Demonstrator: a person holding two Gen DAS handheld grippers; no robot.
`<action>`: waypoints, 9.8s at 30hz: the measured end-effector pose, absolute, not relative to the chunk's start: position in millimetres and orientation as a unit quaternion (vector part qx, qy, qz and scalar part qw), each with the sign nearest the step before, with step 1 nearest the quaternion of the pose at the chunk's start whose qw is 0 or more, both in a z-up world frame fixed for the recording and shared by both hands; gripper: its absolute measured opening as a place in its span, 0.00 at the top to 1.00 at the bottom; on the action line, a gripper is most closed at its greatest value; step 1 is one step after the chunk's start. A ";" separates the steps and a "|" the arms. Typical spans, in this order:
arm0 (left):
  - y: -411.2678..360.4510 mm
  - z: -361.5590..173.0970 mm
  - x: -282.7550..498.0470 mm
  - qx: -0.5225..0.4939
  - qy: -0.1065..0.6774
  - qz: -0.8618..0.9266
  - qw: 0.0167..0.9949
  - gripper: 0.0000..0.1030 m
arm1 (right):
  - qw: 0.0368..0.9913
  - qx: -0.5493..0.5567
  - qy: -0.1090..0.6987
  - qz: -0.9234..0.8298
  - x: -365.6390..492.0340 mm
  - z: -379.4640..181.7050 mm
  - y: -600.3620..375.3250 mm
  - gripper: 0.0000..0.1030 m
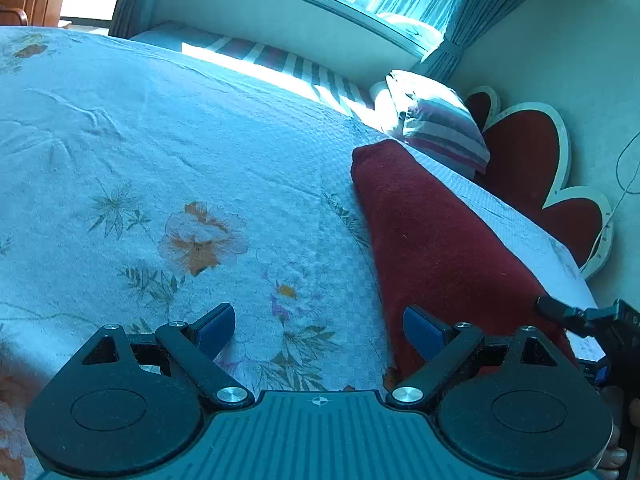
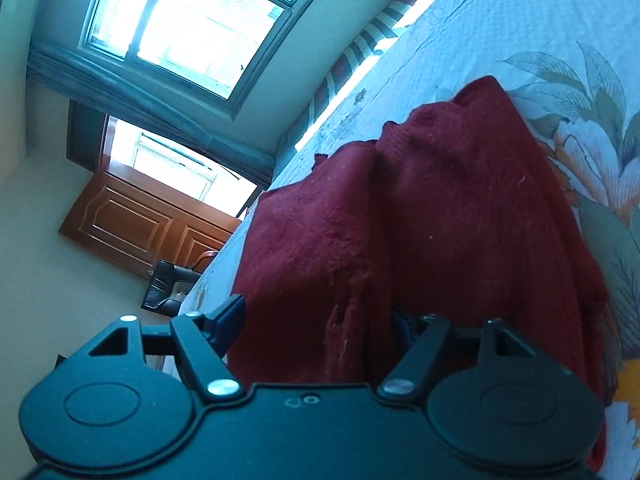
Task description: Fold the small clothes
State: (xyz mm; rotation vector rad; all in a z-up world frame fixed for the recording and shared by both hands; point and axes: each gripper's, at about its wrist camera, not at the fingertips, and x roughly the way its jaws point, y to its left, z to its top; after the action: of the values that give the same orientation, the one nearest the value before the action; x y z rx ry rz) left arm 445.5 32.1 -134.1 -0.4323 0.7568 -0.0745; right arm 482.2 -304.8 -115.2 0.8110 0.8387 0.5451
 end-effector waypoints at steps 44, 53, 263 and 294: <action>-18.4 -97.8 487.8 -0.114 0.347 -0.039 0.930 0.06 | 0.882 0.150 0.330 0.302 487.9 -65.1 -309.1 0.91; -15.5 -101.2 496.6 -0.113 0.356 -0.052 0.926 0.06 | 0.838 0.280 0.382 0.270 500.0 -86.6 -357.1 0.31; -63.0 -73.4 492.3 -0.006 0.371 -0.110 0.922 0.00 | 0.937 -0.030 0.329 0.114 458.2 -39.6 -295.9 0.56; -33.0 -84.1 421.2 -0.068 0.377 -0.152 0.911 0.00 | 0.920 0.046 0.365 0.134 395.1 -44.5 -322.1 0.30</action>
State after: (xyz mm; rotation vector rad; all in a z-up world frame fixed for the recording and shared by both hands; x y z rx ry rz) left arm 421.2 -33.0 -84.1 -0.1405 0.7773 -0.3141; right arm 395.1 -322.1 -44.5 0.0953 0.7501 0.2761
